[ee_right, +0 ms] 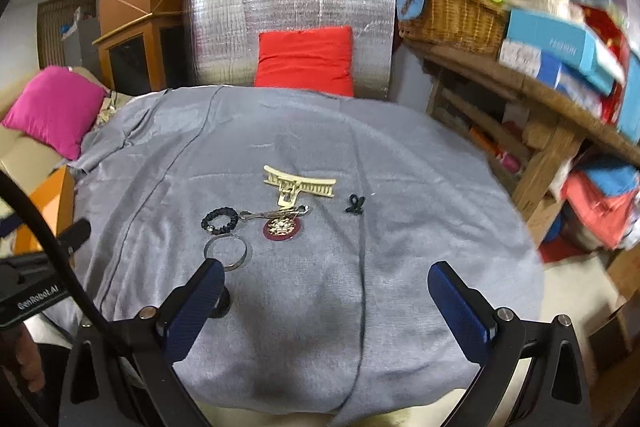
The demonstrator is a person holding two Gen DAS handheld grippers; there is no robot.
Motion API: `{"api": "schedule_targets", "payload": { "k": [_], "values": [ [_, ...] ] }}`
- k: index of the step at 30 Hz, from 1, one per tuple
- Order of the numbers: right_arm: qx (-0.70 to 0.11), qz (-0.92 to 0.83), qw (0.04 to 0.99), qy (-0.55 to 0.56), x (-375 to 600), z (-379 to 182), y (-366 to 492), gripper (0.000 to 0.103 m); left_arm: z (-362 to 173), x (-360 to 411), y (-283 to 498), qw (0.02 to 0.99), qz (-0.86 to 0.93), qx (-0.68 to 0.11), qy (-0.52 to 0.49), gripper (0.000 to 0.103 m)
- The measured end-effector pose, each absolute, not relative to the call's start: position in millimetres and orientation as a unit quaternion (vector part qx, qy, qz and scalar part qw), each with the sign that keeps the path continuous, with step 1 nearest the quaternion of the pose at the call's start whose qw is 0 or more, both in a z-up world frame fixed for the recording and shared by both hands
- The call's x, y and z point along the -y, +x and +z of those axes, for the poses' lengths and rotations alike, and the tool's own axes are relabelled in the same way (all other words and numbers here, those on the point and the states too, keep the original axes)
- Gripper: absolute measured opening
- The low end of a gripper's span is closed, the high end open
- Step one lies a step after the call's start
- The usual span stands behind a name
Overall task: Organize jewelry
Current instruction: 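Move the left tool to the black scrunchie while the right tool reaches the gold watch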
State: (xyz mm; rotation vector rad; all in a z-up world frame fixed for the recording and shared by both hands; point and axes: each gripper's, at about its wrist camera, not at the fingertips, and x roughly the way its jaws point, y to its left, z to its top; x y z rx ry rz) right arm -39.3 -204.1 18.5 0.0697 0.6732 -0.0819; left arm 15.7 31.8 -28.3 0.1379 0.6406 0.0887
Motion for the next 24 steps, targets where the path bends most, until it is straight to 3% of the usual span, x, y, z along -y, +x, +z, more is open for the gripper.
{"api": "schedule_targets", "payload": {
  "k": [11, 16, 22, 24],
  "values": [
    [-0.365, 0.078, 0.917, 0.143, 239.5, -32.2, 45.0, 0.097, -83.6, -43.6, 83.3, 0.920, 0.007, -0.392, 0.026, 0.103],
    [-0.382, 0.119, 0.878, 0.263, 271.1, -55.5, 91.3, 0.084, -87.4, -34.0, 122.7, 0.922, 0.004, -0.387, 0.013, 0.103],
    [-0.418, 0.141, 0.833, 0.334, 272.6, -88.1, 139.9, 0.062, -106.1, -19.9, 156.0, 0.919, -0.005, -0.394, 0.003, 0.103],
    [-0.425, 0.137, 0.819, 0.361, 274.1, -98.3, 154.2, 0.059, -114.5, -17.7, 162.3, 0.914, -0.008, -0.405, 0.002, 0.103]
  ]
}}
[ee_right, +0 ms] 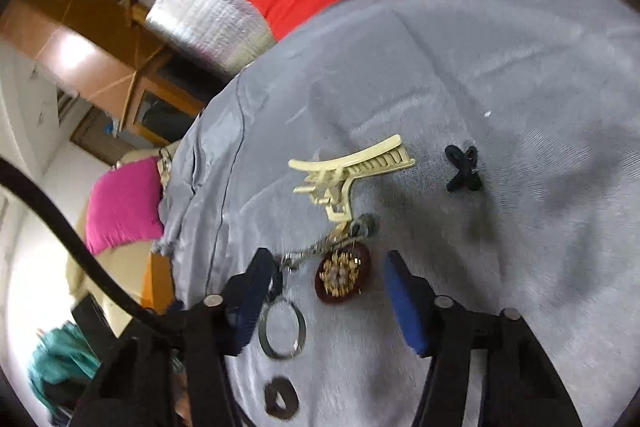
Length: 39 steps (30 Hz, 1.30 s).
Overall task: Organize jewelry
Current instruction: 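Move the left tool to the black scrunchie while the right tool reaches the gold watch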
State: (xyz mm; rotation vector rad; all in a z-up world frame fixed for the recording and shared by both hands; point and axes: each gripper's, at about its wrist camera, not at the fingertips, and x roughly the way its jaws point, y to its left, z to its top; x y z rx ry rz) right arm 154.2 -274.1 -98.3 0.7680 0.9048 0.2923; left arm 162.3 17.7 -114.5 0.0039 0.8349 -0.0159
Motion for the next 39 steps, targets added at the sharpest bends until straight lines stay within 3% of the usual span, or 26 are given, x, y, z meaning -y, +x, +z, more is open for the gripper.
{"api": "schedule_targets", "payload": {
  "k": [6, 8, 14, 25, 27, 30, 39],
  "values": [
    [-0.456, 0.106, 0.793, 0.389, 276.5, -121.7, 183.4, 0.045, -117.8, -13.6, 179.3, 0.909, -0.028, -0.415, -0.015, 0.097],
    [-0.460, 0.097, 0.790, 0.394, 280.0, -124.7, 188.6, 0.040, -118.4, -15.0, 184.0, 0.908, -0.036, -0.417, -0.025, 0.090],
    [-0.468, 0.097, 0.774, 0.416, 280.7, -134.2, 198.9, 0.040, -132.3, -15.7, 203.5, 0.883, -0.052, -0.462, -0.054, 0.073],
    [-0.476, 0.074, 0.783, 0.393, 273.4, -131.5, 201.2, 0.040, -147.4, 2.0, 205.7, 0.872, -0.066, -0.485, -0.030, 0.071],
    [-0.476, 0.069, 0.792, 0.376, 269.1, -127.2, 200.1, 0.037, -148.0, 3.7, 208.1, 0.873, -0.067, -0.482, -0.028, 0.064],
    [-0.480, 0.053, 0.803, 0.350, 263.2, -125.1, 200.8, 0.023, -147.6, 7.4, 206.9, 0.874, -0.073, -0.480, -0.025, 0.055],
    [-0.462, 0.064, 0.816, 0.342, 262.0, -115.5, 194.5, 0.010, -144.5, 6.2, 198.6, 0.874, -0.090, -0.478, -0.026, 0.019]
  ]
}}
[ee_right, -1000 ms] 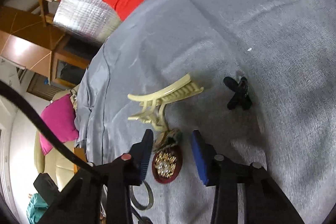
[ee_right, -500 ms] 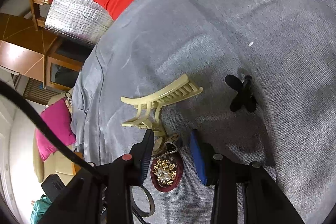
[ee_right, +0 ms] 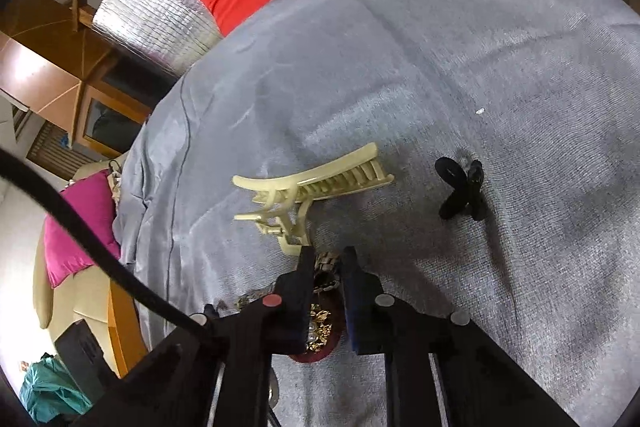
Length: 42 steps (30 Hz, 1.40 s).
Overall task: Organize jewelry
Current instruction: 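Move the left tool to the black scrunchie while the right tool reaches the gold watch, then close the left tool on the black scrunchie while the right tool grasps and lifts the gold watch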
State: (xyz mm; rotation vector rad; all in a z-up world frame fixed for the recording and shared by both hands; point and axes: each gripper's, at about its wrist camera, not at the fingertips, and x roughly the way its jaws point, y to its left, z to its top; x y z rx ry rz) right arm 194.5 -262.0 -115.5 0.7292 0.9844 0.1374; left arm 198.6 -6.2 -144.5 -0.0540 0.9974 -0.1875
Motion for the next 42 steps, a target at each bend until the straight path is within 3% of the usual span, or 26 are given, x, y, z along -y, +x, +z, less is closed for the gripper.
{"api": "schedule_targets", "payload": {
  "k": [1, 11, 12, 15, 16, 18, 20, 21, 22, 30, 31, 32, 37, 42],
  "values": [
    [-0.456, 0.068, 0.818, 0.343, 262.8, -112.8, 192.3, 0.001, -143.9, 4.6, 197.3, 0.873, -0.092, -0.477, -0.029, 0.018],
    [-0.452, 0.089, 0.810, 0.363, 269.5, -107.4, 185.4, 0.005, -140.1, -2.1, 184.9, 0.871, -0.104, -0.480, -0.025, 0.015],
    [-0.460, 0.091, 0.800, 0.374, 272.4, -110.8, 185.7, 0.009, -140.2, -3.0, 184.9, 0.870, -0.104, -0.481, -0.027, 0.015],
    [-0.462, 0.096, 0.792, 0.388, 276.2, -114.9, 184.0, 0.046, -143.6, -7.3, 187.9, 0.864, -0.103, -0.492, -0.038, 0.015],
    [-0.461, 0.099, 0.791, 0.390, 275.8, -115.5, 183.6, 0.048, -144.3, -9.3, 193.6, 0.862, -0.102, -0.496, -0.041, 0.017],
    [-0.460, 0.105, 0.786, 0.399, 275.7, -118.6, 185.0, 0.048, -144.1, -10.6, 194.1, 0.861, -0.103, -0.497, -0.047, 0.022],
    [-0.464, 0.102, 0.787, 0.395, 274.2, -121.2, 187.8, 0.041, -144.0, -9.6, 194.5, 0.861, -0.103, -0.496, -0.048, 0.038],
    [-0.468, 0.102, 0.784, 0.394, 273.3, -123.8, 189.8, 0.034, -144.7, -9.1, 194.8, 0.861, -0.104, -0.496, -0.049, 0.041],
    [-0.473, 0.100, 0.781, 0.396, 272.6, -127.2, 191.7, 0.033, -145.4, -8.5, 196.0, 0.861, -0.105, -0.495, -0.049, 0.043],
    [-0.472, 0.093, 0.758, 0.440, 275.6, -144.1, 203.0, 0.029, -148.0, -2.0, 196.2, 0.867, -0.104, -0.487, -0.028, 0.045],
    [-0.473, 0.092, 0.759, 0.438, 274.4, -145.6, 204.3, 0.020, -147.9, -1.3, 195.6, 0.868, -0.104, -0.485, -0.024, 0.044],
    [-0.475, 0.090, 0.761, 0.433, 272.6, -145.8, 205.0, 0.016, -147.6, -0.6, 194.7, 0.869, -0.105, -0.483, -0.022, 0.040],
    [-0.465, 0.098, 0.788, 0.393, 260.9, -126.1, 198.3, 0.016, -144.6, -2.1, 191.6, 0.870, -0.101, -0.482, -0.021, 0.013],
    [-0.425, 0.129, 0.822, 0.357, 247.8, -96.4, 190.0, 0.016, -139.9, -8.9, 190.0, 0.872, -0.101, -0.478, -0.024, 0.010]
  ]
}}
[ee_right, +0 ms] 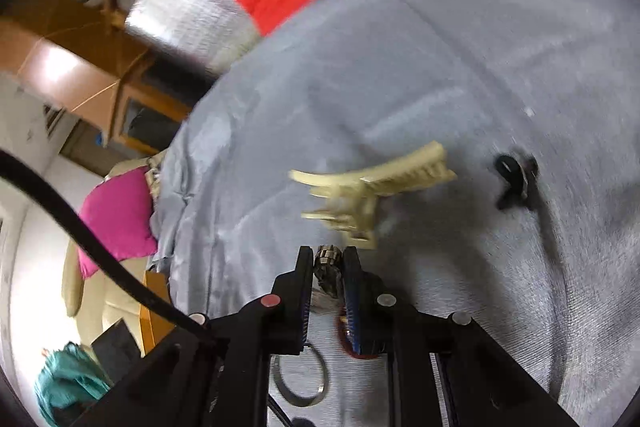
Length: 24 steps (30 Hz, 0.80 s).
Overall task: Organize jewelry
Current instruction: 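Close the left tool on the black scrunchie while the right tool grasps and lifts the gold watch, then carry the scrunchie and watch into the orange tray and open both tools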
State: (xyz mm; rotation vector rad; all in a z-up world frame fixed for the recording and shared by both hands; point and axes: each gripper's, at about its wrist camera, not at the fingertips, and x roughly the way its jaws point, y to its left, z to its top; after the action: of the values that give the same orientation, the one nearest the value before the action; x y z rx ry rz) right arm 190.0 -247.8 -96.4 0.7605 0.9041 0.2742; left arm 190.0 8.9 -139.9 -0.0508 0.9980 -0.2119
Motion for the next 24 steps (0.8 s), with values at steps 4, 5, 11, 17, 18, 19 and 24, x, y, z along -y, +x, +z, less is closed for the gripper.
{"api": "schedule_targets", "payload": {
  "k": [4, 5, 11, 17, 18, 19, 24],
  "values": [
    [-0.390, 0.145, 0.843, 0.342, 242.3, -77.4, 182.8, 0.016, -134.2, -14.8, 186.8, 0.876, -0.103, -0.471, -0.029, 0.010],
    [-0.381, 0.147, 0.847, 0.339, 242.5, -73.4, 180.5, 0.016, -132.9, -17.1, 185.7, 0.876, -0.103, -0.470, -0.031, 0.010],
    [-0.345, 0.140, 0.863, 0.341, 255.2, -57.0, 168.5, 0.016, -121.5, -30.6, 175.7, 0.883, -0.111, -0.454, -0.040, 0.010],
    [-0.317, 0.131, 0.872, 0.348, 271.9, -43.6, 156.3, 0.016, -107.5, -39.1, 171.9, 0.890, -0.113, -0.439, -0.048, 0.010],
    [-0.315, 0.131, 0.873, 0.348, 273.7, -42.3, 154.7, 0.016, -105.3, -40.1, 170.4, 0.892, -0.112, -0.435, -0.047, 0.010],
    [-0.313, 0.132, 0.874, 0.347, 274.0, -40.5, 153.1, 0.016, -102.1, -41.3, 167.9, 0.895, -0.111, -0.430, -0.048, 0.010],
    [-0.305, 0.143, 0.881, 0.332, 263.4, -32.8, 145.1, 0.016, -80.8, -56.6, 150.5, 0.908, -0.094, -0.404, -0.054, 0.010]
  ]
}}
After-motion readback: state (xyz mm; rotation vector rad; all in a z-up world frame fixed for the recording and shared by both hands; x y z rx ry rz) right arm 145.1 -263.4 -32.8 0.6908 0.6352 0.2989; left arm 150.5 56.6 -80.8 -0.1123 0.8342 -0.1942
